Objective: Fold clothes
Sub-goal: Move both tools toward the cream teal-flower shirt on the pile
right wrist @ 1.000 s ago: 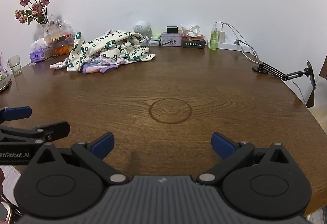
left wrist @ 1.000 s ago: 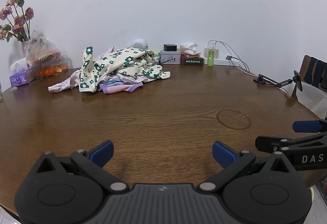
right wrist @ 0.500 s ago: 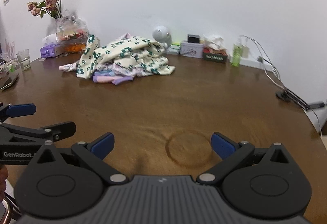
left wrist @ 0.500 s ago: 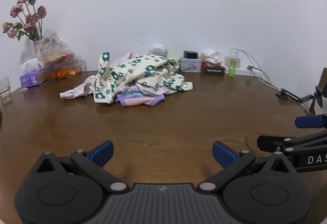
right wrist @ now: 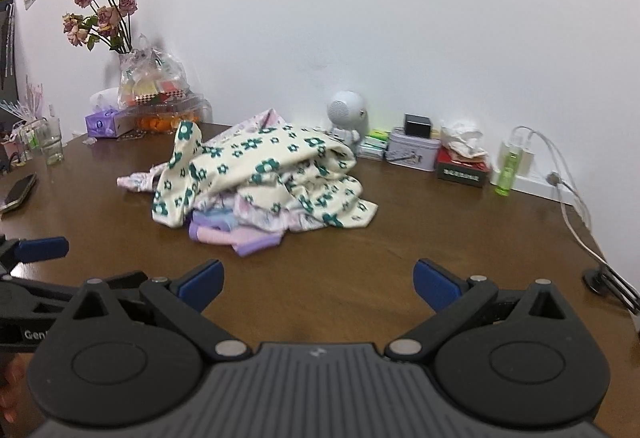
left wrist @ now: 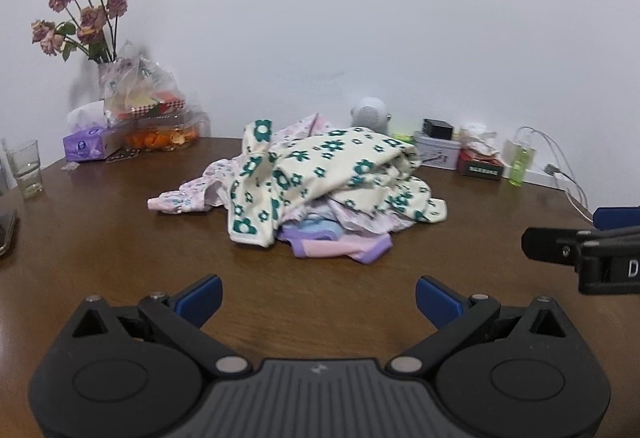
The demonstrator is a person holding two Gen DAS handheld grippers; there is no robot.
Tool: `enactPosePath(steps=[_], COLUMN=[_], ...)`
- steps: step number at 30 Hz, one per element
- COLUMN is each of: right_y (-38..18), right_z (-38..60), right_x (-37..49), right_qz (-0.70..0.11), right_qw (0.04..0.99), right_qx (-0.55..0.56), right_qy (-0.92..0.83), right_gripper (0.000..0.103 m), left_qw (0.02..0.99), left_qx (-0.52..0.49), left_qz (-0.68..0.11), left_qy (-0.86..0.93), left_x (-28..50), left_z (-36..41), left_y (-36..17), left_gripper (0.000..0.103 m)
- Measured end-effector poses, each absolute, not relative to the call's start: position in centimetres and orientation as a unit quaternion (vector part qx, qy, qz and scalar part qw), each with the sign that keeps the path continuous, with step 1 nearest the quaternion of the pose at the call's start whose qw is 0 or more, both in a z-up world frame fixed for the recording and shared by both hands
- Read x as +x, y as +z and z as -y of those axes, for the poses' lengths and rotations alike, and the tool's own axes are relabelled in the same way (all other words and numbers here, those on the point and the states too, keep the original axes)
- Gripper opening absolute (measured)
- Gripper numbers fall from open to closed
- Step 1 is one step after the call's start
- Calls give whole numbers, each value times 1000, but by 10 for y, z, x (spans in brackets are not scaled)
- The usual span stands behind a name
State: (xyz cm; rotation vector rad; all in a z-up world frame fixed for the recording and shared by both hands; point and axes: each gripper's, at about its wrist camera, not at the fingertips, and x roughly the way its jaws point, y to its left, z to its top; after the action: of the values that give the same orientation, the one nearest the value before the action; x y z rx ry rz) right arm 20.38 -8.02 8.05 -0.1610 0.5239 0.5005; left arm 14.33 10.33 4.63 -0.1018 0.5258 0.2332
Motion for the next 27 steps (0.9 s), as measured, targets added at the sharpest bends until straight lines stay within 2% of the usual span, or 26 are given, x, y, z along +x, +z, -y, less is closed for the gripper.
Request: enactPosePath(steps=[12, 27], right_y=[78, 53], right_z=[21, -33], right_x=[297, 446], right_qz=[-289, -375], right_qw=[920, 896], right_qx=[-83, -25], right_qy=[251, 237], right_gripper=[103, 103], left_qw=[946, 928], left_qx=[-44, -48], left_qz=[-274, -305], left_qy=[167, 209], left_x=[233, 347], left_z=[-159, -206], left_y=[57, 52], left_gripper=[103, 102])
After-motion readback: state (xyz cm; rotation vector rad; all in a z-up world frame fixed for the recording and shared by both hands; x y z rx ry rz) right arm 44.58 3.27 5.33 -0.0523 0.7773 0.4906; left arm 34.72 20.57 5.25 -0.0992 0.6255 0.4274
